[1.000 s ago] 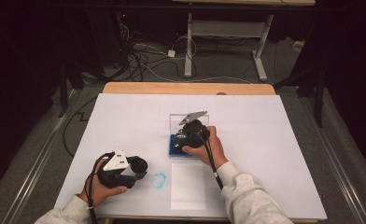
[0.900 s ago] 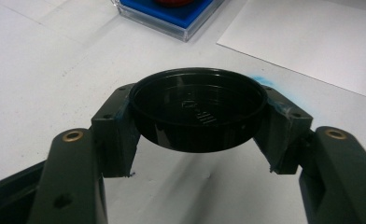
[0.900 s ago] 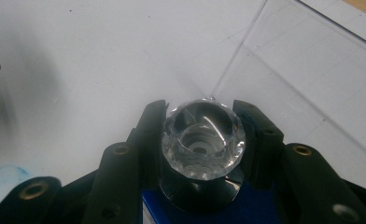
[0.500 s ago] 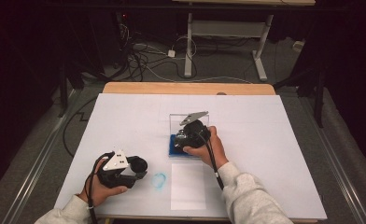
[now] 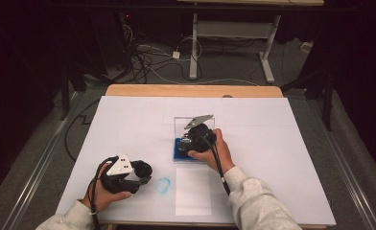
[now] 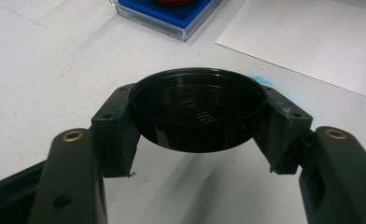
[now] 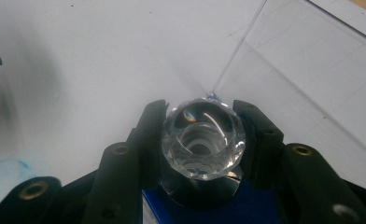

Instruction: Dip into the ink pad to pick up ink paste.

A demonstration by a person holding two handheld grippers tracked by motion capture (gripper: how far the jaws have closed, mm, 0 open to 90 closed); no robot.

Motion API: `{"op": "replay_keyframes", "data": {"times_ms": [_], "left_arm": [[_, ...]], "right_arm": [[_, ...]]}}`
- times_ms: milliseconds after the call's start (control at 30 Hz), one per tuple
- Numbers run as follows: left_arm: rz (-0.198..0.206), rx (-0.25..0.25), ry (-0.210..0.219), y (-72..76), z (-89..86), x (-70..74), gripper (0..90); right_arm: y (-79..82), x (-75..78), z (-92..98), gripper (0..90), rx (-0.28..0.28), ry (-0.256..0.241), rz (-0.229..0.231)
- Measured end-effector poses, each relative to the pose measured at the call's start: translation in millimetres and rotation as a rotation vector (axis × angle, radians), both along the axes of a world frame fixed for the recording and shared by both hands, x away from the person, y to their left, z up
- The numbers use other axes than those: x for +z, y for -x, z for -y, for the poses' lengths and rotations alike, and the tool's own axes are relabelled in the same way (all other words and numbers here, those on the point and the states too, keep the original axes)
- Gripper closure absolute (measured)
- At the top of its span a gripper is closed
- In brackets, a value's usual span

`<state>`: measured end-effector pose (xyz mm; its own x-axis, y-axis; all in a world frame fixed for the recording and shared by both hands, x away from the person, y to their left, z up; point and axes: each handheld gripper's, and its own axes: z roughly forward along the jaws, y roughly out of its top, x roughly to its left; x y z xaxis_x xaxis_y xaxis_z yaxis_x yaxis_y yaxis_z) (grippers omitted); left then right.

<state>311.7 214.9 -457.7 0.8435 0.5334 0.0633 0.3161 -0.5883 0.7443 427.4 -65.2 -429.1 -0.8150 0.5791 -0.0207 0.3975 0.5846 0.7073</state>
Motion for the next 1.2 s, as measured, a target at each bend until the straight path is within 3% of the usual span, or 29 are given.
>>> {"op": "replay_keyframes", "data": {"times_ms": [100, 133, 200, 567, 767, 833, 867, 967, 1200], "left_arm": [[-0.010, 0.011, 0.020, 1.1, 0.6, -0.9, 36.8], [-0.001, 0.001, 0.005, -0.3, -0.6, -0.2, 36.8], [-0.001, 0.001, 0.003, -0.8, -0.6, -0.5, 36.8], [0.000, 0.001, 0.004, -0.3, -0.1, 0.2, 36.8], [0.003, 0.001, 0.003, -0.4, 0.6, 0.6, 36.7], [0.004, -0.001, 0.006, -0.3, 1.0, 0.9, 36.8], [-0.004, 0.011, 0.031, 0.7, 2.7, 0.0, 36.7], [-0.005, 0.010, 0.031, 0.6, 3.1, -0.4, 36.8], [-0.006, 0.013, 0.030, 0.5, 2.4, -0.7, 36.7]], "right_arm": [[0.3, 4.5, 1.3, 57.2, 0.007, 0.007, 0.006], [0.3, 8.9, 3.1, 57.2, 0.000, -0.005, 0.015], [1.6, 19.9, 7.3, 57.2, -0.005, -0.035, 0.034], [15.1, 78.2, 31.0, 57.1, -0.013, -0.089, 0.120], [23.8, 92.8, 38.8, 57.1, -0.020, -0.103, 0.150], [24.4, 95.1, 40.9, 57.1, -0.021, -0.110, 0.146], [24.4, 95.4, 41.3, 57.1, -0.021, -0.104, 0.143], [23.9, 93.3, 43.1, 57.1, -0.024, -0.089, 0.137], [18.3, 66.9, 47.6, 57.1, -0.047, -0.056, 0.095]]}}
